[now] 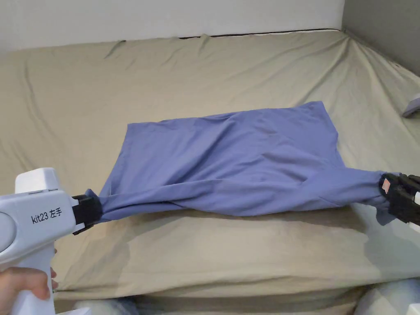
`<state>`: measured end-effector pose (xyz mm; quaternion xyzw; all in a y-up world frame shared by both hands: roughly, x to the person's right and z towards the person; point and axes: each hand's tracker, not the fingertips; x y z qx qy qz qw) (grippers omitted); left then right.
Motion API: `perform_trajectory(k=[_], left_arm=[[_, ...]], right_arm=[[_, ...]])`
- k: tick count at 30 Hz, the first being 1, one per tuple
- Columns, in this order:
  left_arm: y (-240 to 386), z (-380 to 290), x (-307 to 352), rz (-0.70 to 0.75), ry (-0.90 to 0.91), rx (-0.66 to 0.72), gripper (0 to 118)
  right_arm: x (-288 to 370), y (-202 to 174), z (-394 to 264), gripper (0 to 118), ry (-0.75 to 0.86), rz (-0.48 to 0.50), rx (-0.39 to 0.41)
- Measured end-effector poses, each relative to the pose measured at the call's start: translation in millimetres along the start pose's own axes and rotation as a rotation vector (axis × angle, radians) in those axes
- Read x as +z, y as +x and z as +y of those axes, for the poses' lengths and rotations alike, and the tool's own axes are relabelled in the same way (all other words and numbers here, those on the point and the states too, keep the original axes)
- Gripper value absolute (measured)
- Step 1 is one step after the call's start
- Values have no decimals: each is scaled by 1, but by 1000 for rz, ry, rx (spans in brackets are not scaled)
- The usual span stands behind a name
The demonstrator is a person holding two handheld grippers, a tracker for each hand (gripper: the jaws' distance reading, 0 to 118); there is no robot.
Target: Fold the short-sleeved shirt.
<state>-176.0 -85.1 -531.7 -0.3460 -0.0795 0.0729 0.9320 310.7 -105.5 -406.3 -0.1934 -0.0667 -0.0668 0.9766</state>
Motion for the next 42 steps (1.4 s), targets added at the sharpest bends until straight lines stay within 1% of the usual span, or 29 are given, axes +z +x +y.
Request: perform_trajectory(k=[2,4,8,9,10,11,12,13,14,15,16,20,21,22,23,24,25,26,27,28,29,30,32,33,34,35,37,39,42], left_arm=[[1,-2,2,13,-7,-2,2],[-5,-3,1,10,-20,5,2],[-14,-6,-8,41,-58,36,2],[-15,-7,-9,33,-56,46,3],[-17,-8,-11,33,-64,76,11],[-18,-7,-11,18,-66,110,32],[-18,-6,-11,-8,-56,129,63],[-17,-4,-10,-28,-51,147,101],[-13,0,-6,-48,-37,160,112],[-9,5,2,-62,-6,146,111],[-4,13,8,-86,44,133,110],[20,52,37,-109,179,12,109],[24,59,43,-123,215,-10,102],[27,66,49,-139,249,-22,69],[29,72,54,-139,278,-45,24],[30,77,56,-149,282,-60,0],[31,82,55,-141,261,-50,0],[26,86,50,-136,246,-37,0],[23,86,47,-143,243,-39,0],[21,83,45,-141,248,-41,0],[18,79,42,-134,251,-37,0],[15,73,40,-133,236,-39,0],[4,58,31,-105,152,-11,0],[-3,50,25,-92,126,0,0],[-12,39,16,-73,95,18,17],[-18,25,10,-43,58,30,43],[-28,2,-15,55,-60,42,118],[-24,-22,-22,100,-109,1,111],[-21,-41,-43,105,-214,11,111]], right_arm=[[3,2,-6,1,-31,-11,-2],[5,4,-9,1,-57,-56,19],[3,12,-17,2,-70,-51,-41],[2,11,-17,6,-80,-53,-42],[1,10,-15,39,-97,-37,-48],[-1,8,-11,80,-129,-7,-38],[-2,5,-9,113,-144,22,-24],[-1,-1,-4,115,-94,32,2],[5,-7,7,111,48,30,31],[1,-12,11,112,-21,45,-25],[0,-19,24,112,20,34,-14],[-13,-44,70,111,175,89,65],[-17,-49,79,110,196,109,71],[-19,-53,87,99,242,137,73],[-22,-57,95,76,280,168,73],[-20,-60,99,35,297,198,60],[-24,-62,105,0,318,233,56],[-30,-65,108,0,300,233,20],[-32,-71,109,0,294,260,39],[-31,-72,112,0,358,233,65],[-37,-71,107,0,275,283,0],[-39,-69,106,0,306,284,9],[-41,-69,99,0,259,335,-34],[-43,-67,97,0,270,327,-21],[-47,-65,93,0,255,326,-28],[-50,-63,89,0,235,326,-31],[-54,-64,80,0,198,336,-24],[-59,-61,74,0,169,340,-29],[-67,-62,67,0,127,341,-47]])
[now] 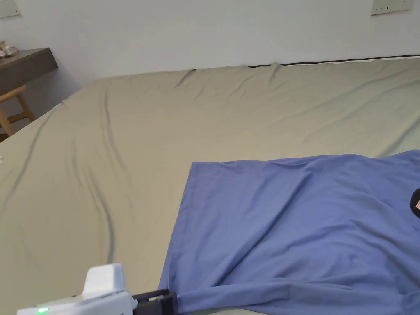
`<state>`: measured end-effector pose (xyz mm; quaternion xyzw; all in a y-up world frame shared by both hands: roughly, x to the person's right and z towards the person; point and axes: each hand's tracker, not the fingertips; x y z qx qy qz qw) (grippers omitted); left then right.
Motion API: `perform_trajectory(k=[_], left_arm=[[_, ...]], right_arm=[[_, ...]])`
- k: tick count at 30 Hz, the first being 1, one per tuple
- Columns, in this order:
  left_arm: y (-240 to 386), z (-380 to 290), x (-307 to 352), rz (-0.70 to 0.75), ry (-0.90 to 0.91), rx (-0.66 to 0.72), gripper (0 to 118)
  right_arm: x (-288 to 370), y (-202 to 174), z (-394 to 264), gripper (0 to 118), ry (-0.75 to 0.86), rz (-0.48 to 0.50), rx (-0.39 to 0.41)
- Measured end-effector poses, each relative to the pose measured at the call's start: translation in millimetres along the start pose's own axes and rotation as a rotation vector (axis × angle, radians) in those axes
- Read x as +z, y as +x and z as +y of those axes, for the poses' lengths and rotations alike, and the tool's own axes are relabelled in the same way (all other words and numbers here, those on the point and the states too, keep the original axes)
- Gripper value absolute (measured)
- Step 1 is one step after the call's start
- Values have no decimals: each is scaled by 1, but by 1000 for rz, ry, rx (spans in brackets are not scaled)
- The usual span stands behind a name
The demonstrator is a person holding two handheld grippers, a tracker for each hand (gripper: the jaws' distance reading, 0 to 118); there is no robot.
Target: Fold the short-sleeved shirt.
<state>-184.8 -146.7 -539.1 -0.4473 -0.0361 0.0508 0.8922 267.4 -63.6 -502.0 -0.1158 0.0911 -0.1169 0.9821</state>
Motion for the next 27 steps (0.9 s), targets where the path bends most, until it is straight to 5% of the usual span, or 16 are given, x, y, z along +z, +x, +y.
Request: perform_trajectory(k=[5,6,8,10,14,15,17,18,20,27], left_arm=[[-4,15,-35,-8,-34,-40,109],[-2,15,-38,14,-49,-64,99],[1,17,-37,21,-52,-89,39],[5,22,-32,-87,-33,-91,4],[24,23,-33,-45,-52,-254,4],[24,23,-37,-20,-73,-247,4],[18,20,-46,-44,-79,-188,4],[15,21,-44,-62,-64,-128,4],[8,21,-44,-85,-68,-101,4],[11,14,-45,-73,-39,-112,3]], right_arm=[[-5,4,-10,0,-67,-46,-2],[-5,3,-11,0,-74,-50,-1],[-2,8,-9,0,-78,-64,0],[1,9,-7,0,-75,-89,-3],[12,18,-6,2,-71,-147,-3],[15,21,-7,16,-78,-163,-5],[26,29,-12,92,-109,-222,-18],[29,32,-17,92,-147,-253,-24],[39,40,-34,117,-212,-327,0],[81,63,-96,109,-364,-454,-39]])
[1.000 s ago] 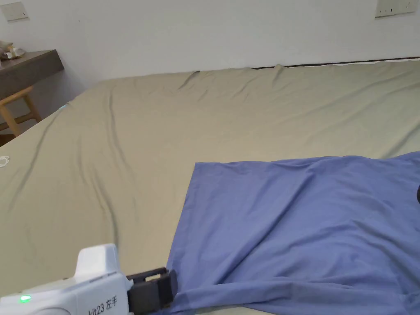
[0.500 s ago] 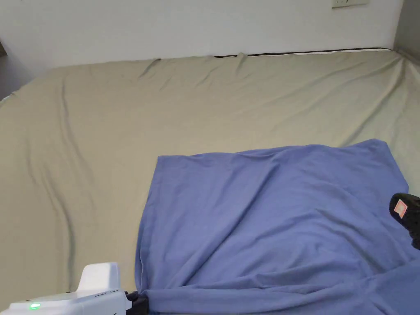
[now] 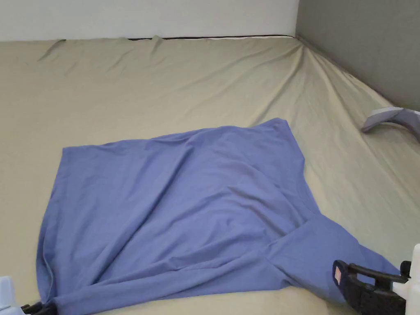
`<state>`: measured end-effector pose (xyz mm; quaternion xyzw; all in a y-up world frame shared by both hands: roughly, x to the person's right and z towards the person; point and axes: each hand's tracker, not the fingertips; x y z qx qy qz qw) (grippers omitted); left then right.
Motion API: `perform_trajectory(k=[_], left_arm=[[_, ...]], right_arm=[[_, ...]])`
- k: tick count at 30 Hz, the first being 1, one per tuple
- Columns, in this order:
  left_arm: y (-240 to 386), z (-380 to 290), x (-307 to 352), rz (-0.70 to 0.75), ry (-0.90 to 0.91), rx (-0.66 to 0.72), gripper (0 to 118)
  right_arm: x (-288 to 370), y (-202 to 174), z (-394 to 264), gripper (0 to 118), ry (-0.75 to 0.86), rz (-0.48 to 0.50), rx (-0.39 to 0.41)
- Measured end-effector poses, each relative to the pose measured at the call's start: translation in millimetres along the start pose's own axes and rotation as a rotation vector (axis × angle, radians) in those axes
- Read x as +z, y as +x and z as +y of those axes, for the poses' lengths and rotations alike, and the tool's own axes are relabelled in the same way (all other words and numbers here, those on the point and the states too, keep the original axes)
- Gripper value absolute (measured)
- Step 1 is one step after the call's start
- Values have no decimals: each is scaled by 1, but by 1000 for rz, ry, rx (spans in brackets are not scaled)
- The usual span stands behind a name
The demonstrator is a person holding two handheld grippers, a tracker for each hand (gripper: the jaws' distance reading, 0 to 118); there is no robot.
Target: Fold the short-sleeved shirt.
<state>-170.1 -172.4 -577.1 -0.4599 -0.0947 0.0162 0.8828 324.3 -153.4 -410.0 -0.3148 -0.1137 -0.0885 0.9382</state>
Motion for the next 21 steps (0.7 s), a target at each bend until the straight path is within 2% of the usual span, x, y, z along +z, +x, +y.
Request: perform_trajectory(k=[2,4,6,7,8,10,11,12,14,19,21], left_arm=[[8,2,2,20,-4,-23,3],[11,2,3,26,-10,-35,3],[12,1,5,25,-8,-32,3],[12,0,6,22,-3,-23,3],[9,0,7,12,1,-8,3],[0,2,7,-35,-11,64,3],[-2,3,7,-50,-16,81,3],[-5,4,8,-60,-16,89,3],[-11,4,9,-95,-14,134,4],[-34,0,25,-275,94,390,4],[-40,6,35,-347,157,446,4]], right_arm=[[1,-2,-11,109,-17,-9,22],[-2,-6,-19,109,-56,14,76],[-8,-12,-24,104,-89,-5,112],[-12,-13,-27,91,-81,-6,117],[-15,-12,-29,70,-70,-1,113],[-22,-8,-28,17,-59,14,74],[-24,-9,-27,16,-57,35,52],[-25,-11,-25,10,-59,31,58],[-22,-15,-21,8,-42,56,75],[1,-13,-2,8,29,160,-49],[7,-13,15,8,77,179,-86]])
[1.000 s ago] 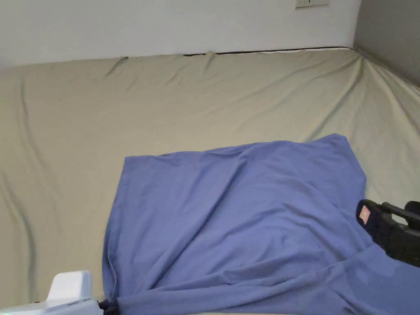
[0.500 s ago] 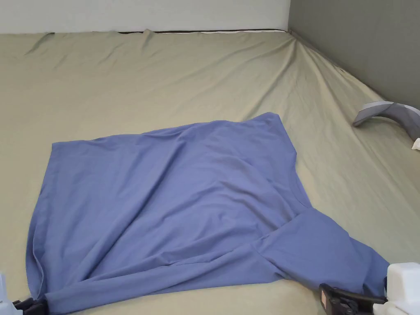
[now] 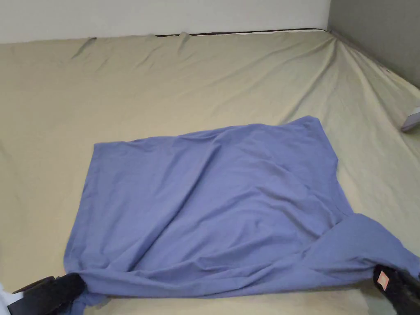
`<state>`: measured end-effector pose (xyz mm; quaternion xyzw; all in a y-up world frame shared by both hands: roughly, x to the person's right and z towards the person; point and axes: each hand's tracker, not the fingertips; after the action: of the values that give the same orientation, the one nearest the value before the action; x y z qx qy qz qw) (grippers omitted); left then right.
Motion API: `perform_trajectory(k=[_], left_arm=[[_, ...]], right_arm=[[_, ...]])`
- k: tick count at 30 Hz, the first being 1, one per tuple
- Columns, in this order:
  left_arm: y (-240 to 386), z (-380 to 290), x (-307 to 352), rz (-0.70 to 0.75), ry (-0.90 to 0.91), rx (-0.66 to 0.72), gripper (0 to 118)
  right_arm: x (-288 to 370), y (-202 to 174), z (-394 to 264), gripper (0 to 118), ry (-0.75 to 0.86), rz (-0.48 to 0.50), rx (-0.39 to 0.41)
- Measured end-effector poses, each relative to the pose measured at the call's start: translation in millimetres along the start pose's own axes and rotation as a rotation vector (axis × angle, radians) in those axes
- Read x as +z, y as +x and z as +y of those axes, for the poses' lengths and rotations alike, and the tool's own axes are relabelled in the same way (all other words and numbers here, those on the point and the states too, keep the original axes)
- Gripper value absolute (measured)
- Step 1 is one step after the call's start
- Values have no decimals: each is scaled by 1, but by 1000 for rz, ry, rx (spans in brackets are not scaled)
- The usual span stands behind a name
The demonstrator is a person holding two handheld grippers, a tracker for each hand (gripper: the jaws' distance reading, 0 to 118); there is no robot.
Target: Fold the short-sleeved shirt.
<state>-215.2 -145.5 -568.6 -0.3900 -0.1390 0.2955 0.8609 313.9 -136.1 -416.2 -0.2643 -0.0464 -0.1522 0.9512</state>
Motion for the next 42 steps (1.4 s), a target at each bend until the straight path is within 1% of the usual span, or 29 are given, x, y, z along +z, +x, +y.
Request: perform_trajectory(k=[1,2,4,6,9,11,12,13,14,15,16,18,20,24,25,26,27,28,29,30,32,33,34,35,37,39,40,41,42], left_arm=[[4,9,2,-2,18,-8,4],[14,20,-2,12,28,-72,4],[30,43,-11,79,20,-157,4],[44,68,-33,149,22,-224,4],[45,102,-73,130,14,-185,4],[43,119,-103,161,-22,-156,4],[41,124,-118,200,-26,-176,11],[40,128,-130,240,-19,-187,39],[38,132,-140,297,-12,-184,72],[37,135,-146,338,-21,-192,101],[36,134,-147,331,-5,-187,116],[40,135,-136,252,17,-228,115],[46,136,-123,221,9,-218,115],[65,125,-73,192,86,-267,108],[69,119,-58,178,108,-302,105],[72,111,-44,176,112,-331,95],[74,103,-33,185,113,-341,72],[73,92,-22,193,125,-374,17],[70,85,-16,177,112,-405,0],[65,80,-16,178,66,-409,0],[47,71,-27,167,-43,-287,0],[38,69,-33,157,-37,-246,0],[28,68,-40,149,-31,-182,0],[18,68,-47,148,-48,-127,0],[3,70,-61,165,-47,-47,0],[-5,74,-75,185,-39,-37,0],[-8,77,-81,190,-40,-31,9],[-17,84,-88,188,-31,-19,25],[-19,86,-93,176,-28,-14,47]], right_arm=[[-2,-1,12,8,8,11,-4],[-7,-6,24,8,15,3,13],[-28,-12,48,8,40,-14,97],[-60,-16,71,8,27,-29,105],[-117,-12,98,8,5,-17,93],[-155,-14,107,8,-38,-30,129],[-173,-14,108,10,-80,-56,162],[-188,-14,107,28,-95,-59,180],[-200,-13,105,57,-80,-53,167],[-208,-11,106,86,-91,-49,160],[-212,-11,106,108,-102,-50,143],[-206,-5,108,104,-22,-39,92],[-197,-8,114,102,36,-39,84],[-150,-35,121,102,141,-26,162],[-136,-42,120,102,154,-3,193],[-120,-51,118,100,179,-3,207],[-108,-56,115,92,209,16,214],[-95,-61,110,52,226,56,224],[-84,-64,104,3,252,95,234],[-78,-68,103,3,307,151,279],[-74,-67,89,0,219,158,151],[-70,-65,90,0,237,137,174],[-75,-63,80,0,134,167,88],[-72,-63,79,0,181,170,126],[-73,-63,77,0,159,161,135],[-75,-60,77,0,158,167,138],[-76,-60,78,0,152,168,136],[-79,-60,79,0,145,170,129],[-81,-62,79,0,141,169,126]])
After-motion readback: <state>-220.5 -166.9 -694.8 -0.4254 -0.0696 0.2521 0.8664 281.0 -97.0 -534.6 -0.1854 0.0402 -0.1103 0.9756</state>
